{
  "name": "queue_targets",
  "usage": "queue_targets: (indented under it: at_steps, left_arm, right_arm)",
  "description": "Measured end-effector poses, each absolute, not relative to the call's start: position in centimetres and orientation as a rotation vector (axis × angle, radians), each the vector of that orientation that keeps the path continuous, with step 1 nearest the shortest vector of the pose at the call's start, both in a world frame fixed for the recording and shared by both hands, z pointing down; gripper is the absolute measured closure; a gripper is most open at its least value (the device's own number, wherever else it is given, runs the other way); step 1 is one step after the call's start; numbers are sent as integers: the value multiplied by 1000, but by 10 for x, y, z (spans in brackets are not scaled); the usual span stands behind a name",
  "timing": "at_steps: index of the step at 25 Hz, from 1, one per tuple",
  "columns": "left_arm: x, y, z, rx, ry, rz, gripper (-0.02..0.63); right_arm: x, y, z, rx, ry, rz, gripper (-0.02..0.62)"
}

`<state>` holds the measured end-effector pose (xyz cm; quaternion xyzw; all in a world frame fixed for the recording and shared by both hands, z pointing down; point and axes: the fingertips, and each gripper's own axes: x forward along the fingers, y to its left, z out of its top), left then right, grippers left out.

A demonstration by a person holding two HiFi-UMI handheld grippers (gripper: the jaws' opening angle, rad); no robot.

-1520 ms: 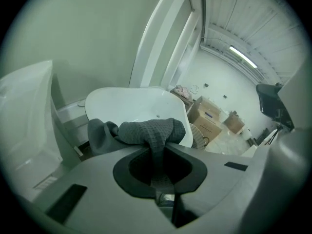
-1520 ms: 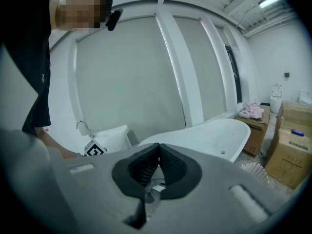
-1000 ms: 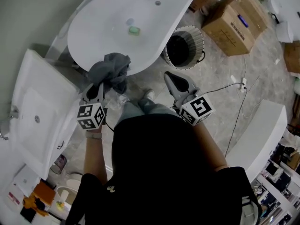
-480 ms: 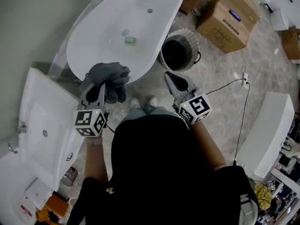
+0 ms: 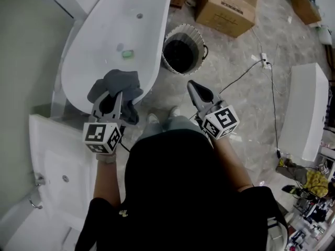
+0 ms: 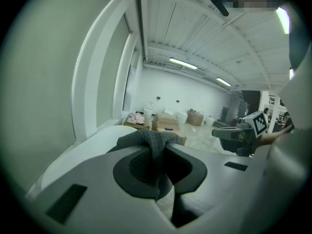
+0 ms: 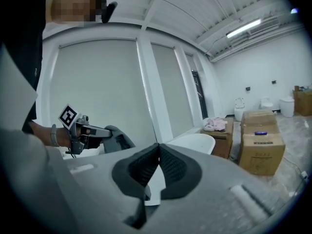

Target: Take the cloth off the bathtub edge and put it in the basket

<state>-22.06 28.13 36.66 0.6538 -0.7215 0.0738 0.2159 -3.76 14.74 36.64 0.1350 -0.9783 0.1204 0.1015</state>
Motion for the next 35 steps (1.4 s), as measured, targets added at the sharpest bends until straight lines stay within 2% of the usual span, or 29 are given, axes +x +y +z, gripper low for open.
queue_targets:
  at_steps: [8, 21, 35]
  left_arm:
    - [-166, 192, 347, 1969, -1907, 202, 561]
    - [-70, 12, 353, 1926, -1918, 218, 563]
    - [-24, -141, 366, 2069, -1795, 279, 563]
  right_arm:
    - [27, 93, 367, 576, -2879, 395, 600]
    - [127, -81, 380, 578, -2904, 428, 600]
    - [153, -179, 391, 644, -2897, 457, 600]
